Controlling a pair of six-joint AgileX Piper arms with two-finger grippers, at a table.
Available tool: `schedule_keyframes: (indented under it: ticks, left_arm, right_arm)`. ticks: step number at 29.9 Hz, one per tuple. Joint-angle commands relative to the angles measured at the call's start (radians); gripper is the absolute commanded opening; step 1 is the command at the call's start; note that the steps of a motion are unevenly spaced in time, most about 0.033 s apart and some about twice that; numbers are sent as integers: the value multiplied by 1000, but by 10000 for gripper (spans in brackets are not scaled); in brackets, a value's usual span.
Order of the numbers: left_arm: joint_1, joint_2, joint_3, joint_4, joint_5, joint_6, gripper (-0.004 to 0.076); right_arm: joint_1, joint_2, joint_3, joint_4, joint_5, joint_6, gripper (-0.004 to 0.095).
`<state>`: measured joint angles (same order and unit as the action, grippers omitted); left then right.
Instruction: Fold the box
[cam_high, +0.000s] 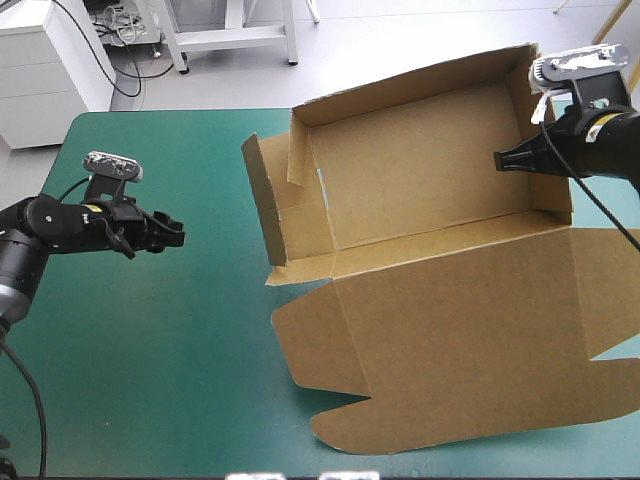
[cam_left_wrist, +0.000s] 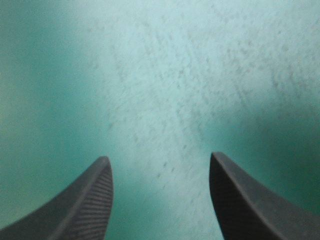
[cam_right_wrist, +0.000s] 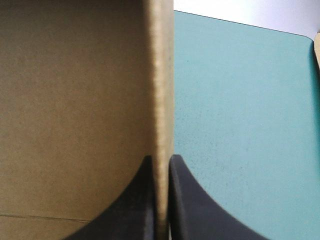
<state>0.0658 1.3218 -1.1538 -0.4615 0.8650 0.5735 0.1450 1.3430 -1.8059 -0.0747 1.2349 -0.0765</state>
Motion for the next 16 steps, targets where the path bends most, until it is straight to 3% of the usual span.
schedule_keyframes:
  ticks: [1,6,9,16]
  left_arm:
    - [22,41,-34,-302,-89,170,417]
    - [20,143,-34,-522,-71,318,417]
    - [20,211,-34,-572,-54,329,417]
    - [20,333,-34,-757,124,429,417]
  right_arm:
    - [-3,-31,-29,3,-65,3,-22]
    - [-3,-31,-29,5,-65,6,-21]
    - [-3,-31,-29,5,-65,6,-21]
    - [-3,-28,-29,5,-65,6,-21]
